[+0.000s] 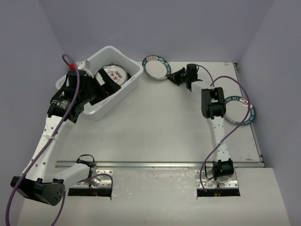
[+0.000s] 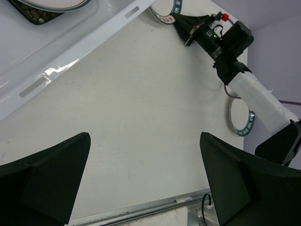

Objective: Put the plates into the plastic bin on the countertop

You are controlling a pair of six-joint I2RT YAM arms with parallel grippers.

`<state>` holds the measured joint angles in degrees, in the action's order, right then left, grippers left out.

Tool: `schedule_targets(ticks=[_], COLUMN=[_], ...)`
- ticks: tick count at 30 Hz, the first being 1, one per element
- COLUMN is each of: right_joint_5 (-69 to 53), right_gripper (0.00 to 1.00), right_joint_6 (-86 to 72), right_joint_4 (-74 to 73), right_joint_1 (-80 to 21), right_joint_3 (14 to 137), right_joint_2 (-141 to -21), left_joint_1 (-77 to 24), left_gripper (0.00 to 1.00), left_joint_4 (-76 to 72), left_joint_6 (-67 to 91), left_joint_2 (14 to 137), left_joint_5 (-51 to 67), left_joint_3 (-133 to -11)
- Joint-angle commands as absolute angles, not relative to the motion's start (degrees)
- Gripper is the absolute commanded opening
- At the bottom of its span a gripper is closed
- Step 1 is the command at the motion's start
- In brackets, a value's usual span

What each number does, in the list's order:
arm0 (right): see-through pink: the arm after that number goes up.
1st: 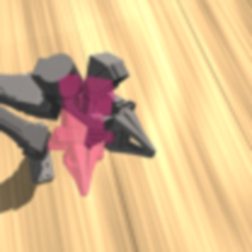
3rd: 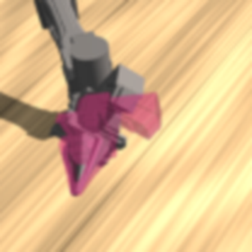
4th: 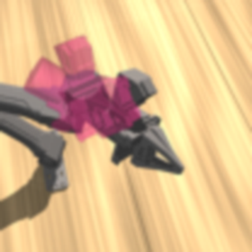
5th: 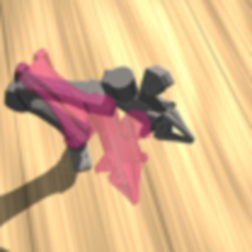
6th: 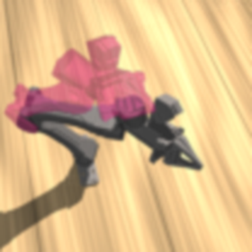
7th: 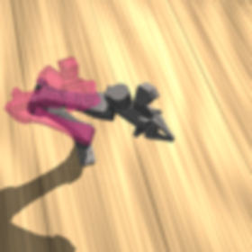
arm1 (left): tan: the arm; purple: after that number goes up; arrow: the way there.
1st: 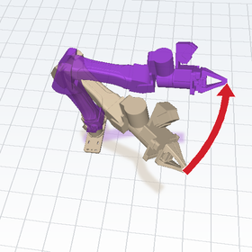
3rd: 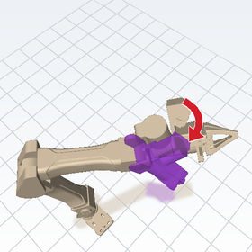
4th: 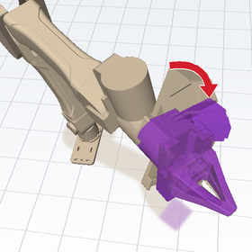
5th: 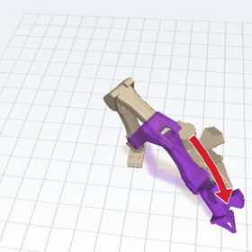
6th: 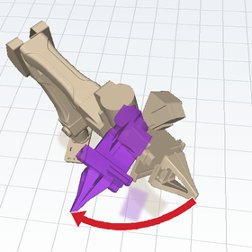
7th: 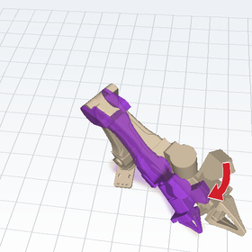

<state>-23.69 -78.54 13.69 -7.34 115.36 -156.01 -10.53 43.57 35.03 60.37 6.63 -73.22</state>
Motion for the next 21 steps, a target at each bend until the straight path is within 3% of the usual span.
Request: schedule_targets(ticks=[1,5,11,16,21], right_joint_5=[-18.7,-13.9,-14.3,-32.8,-58.2], right_gripper=[0.0,0.0,0.0,0.0,0.0], right_joint_6=[-73.9,-68.0,-51.5,-41.2,-46.0], right_joint_4=[13.5,14.9,0.0,-12.5,-8.4], right_joint_1=[-7.7,-7.6,-7.7,-7.4,-7.6], right_joint_3=[102.8,86.3,68.0,66.6,67.8], right_joint_2=[-150.3,-132.9,-102.5,-91.2,-87.4], left_joint_1=[-10.4,-10.4,-10.5,-10.6,-12.1], left_gripper=[1.0,1.0,1.0,1.0,0.99], left_joint_4=[47.2,45.9,37.2,28.3,22.5], left_joint_6=[30.7,29.2,26.5,26.5,27.0], left_joint_2=[59.6,61.4,69.3,77.9,86.7], left_joint_5=[7.1,9.8,20.3,35.2,43.2], left_joint_3=[-76.6,-76.2,-75.0,-74.9,-77.7])
